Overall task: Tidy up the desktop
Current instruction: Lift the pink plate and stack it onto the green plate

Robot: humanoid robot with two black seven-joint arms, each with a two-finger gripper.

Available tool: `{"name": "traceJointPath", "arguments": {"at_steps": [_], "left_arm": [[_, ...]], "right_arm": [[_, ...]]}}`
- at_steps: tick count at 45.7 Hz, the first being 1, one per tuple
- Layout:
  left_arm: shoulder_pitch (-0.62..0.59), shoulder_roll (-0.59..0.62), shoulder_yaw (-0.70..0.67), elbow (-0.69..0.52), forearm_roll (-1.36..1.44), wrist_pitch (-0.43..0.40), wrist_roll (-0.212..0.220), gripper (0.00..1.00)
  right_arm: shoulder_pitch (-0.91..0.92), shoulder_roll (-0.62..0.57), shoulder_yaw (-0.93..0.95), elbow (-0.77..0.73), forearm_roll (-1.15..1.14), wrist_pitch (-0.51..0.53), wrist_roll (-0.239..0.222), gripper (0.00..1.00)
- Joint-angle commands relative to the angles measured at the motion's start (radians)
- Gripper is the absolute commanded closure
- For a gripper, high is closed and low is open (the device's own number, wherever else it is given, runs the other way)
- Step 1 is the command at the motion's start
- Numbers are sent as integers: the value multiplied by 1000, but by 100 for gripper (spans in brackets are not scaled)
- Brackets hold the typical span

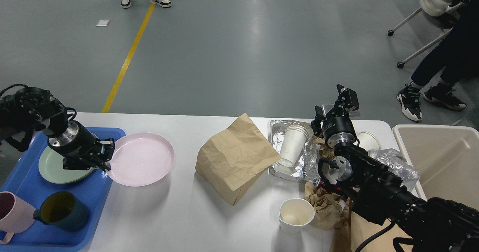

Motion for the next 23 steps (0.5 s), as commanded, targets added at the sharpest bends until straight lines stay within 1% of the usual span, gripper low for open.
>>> {"name": "traceJointPath", "arguments": {"at_steps": [1,11,17,23], "left_arm": [[-100,31,55,-7,0,-35,-6,100],[-256,91,80,-7,1,-35,-6,100],[-282,117,77,-7,0,-35,-6,100],[-265,136,79,6,-2,-35,-9,100]], "right_arm": [[0,0,0,0,0,0,0,0],[0,0,0,0,0,0,0,0],[0,0,0,0,0,0,0,0],[0,0,0,0,0,0,0,0]]}}
